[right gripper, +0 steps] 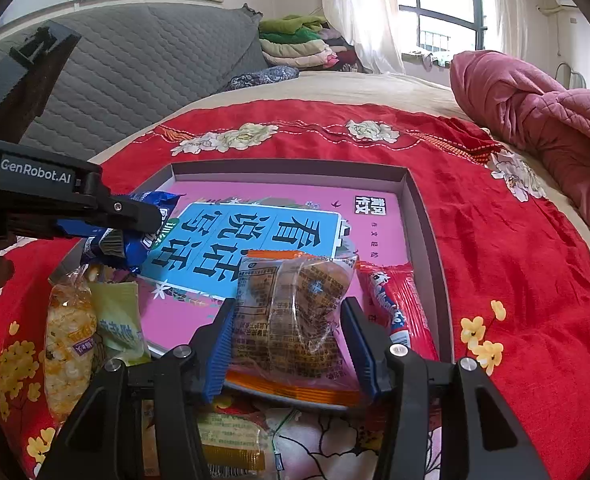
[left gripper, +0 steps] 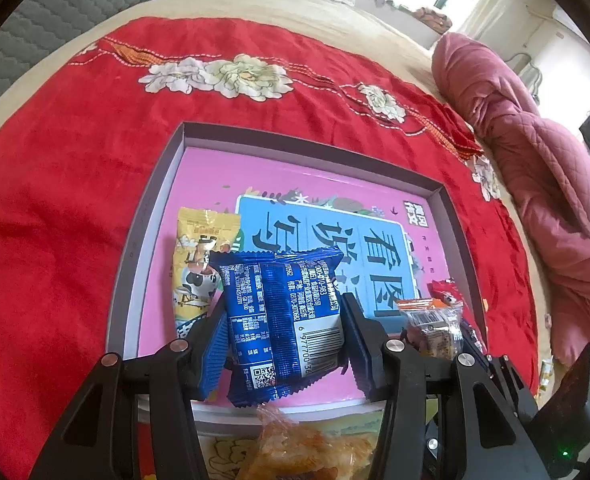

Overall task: Organize snacks
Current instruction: 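Open the right tool releasing the clear bag while the left tool releases the blue pack in the box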

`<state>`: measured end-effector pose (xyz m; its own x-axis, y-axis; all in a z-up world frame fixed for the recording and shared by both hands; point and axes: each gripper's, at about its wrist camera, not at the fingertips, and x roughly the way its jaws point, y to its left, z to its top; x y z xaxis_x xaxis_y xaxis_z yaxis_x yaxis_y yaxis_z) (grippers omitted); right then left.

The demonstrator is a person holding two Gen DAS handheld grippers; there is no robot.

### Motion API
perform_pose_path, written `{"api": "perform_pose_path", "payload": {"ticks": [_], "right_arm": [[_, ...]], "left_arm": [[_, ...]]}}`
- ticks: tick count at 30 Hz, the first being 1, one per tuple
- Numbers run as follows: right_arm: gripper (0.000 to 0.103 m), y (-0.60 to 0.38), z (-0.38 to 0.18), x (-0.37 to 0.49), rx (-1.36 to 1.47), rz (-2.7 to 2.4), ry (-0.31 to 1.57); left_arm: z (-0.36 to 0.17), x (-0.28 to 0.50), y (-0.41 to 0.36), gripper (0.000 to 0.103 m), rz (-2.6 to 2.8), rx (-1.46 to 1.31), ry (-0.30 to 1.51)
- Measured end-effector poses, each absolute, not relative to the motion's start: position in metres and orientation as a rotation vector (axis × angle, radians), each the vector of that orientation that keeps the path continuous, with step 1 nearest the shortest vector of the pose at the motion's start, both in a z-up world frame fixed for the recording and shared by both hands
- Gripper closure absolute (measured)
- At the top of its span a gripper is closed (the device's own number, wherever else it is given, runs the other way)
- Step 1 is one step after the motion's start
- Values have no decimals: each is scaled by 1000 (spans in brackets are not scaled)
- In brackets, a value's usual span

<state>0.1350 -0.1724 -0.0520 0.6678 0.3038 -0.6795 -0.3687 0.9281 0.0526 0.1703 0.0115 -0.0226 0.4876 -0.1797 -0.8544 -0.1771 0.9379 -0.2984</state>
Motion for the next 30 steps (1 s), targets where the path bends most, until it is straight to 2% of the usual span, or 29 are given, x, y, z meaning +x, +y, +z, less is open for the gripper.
{"api": "perform_pose_path", "payload": {"ticks": [15,19,30], "right_arm": [[47,-176,-46,134,-86,373,734],[43,-181,-40,132,-64,370,707],[42,-219,-25,123,14,300,691]], "left_arm": [[-31,177,13,50,-5,-375,1130],[-34,177,11,50,-10,-373,1144],[-31,174,13,49,-19,-377,1140]]}}
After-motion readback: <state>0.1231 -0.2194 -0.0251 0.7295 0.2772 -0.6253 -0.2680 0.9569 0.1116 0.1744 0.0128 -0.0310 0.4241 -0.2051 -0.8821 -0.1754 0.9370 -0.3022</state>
